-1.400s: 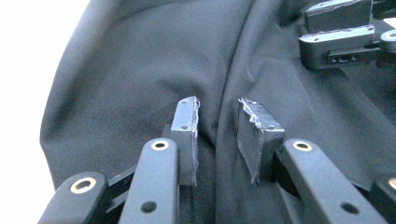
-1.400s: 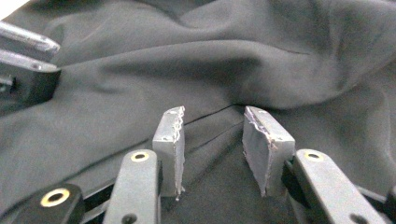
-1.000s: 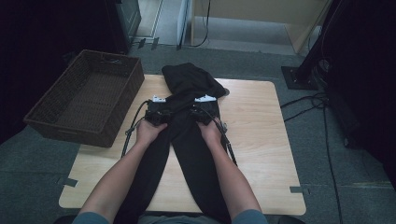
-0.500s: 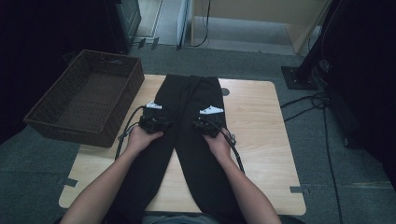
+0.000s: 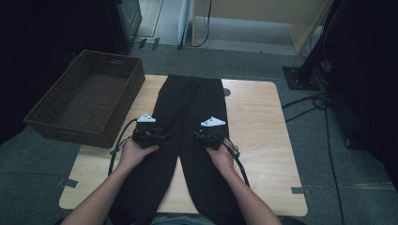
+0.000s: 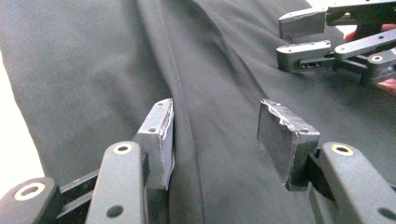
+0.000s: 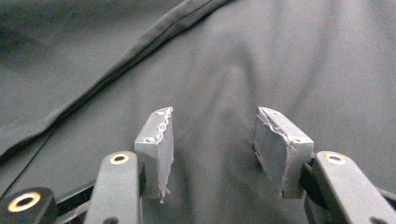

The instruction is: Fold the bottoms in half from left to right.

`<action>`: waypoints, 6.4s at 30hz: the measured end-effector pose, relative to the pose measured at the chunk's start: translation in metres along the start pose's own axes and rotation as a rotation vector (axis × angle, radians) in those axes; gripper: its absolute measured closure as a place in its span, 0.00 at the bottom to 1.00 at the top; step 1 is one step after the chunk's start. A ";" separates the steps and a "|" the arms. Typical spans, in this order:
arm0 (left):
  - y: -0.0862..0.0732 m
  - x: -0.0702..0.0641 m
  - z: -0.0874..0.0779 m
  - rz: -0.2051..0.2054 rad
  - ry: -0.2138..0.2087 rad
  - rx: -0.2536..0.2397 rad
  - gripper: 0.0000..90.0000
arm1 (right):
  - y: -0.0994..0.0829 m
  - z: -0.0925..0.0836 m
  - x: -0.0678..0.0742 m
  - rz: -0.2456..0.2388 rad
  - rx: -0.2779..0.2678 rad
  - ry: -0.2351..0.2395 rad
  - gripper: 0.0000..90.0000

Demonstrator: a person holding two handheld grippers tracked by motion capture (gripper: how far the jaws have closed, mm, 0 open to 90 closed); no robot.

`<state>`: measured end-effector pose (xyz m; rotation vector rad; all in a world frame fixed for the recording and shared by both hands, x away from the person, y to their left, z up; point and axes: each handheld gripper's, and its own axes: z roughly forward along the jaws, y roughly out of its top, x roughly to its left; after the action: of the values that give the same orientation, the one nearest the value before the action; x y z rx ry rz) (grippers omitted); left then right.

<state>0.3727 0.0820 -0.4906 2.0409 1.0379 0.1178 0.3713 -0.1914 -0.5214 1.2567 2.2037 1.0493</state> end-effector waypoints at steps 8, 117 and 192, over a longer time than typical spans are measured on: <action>0.000 -0.008 -0.016 0.016 0.015 -0.019 0.51 | -0.017 -0.020 0.018 -0.024 0.001 0.033 0.54; 0.051 -0.067 0.050 0.035 -0.197 0.002 0.99 | -0.061 -0.096 0.037 0.093 -0.051 0.055 0.59; -0.014 -0.072 0.039 0.150 -0.197 0.107 0.96 | -0.027 -0.073 0.007 0.098 -0.074 -0.010 0.62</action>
<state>0.3333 0.0106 -0.5070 2.1770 0.7844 -0.0628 0.3056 -0.2237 -0.4953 1.3462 2.0942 1.1485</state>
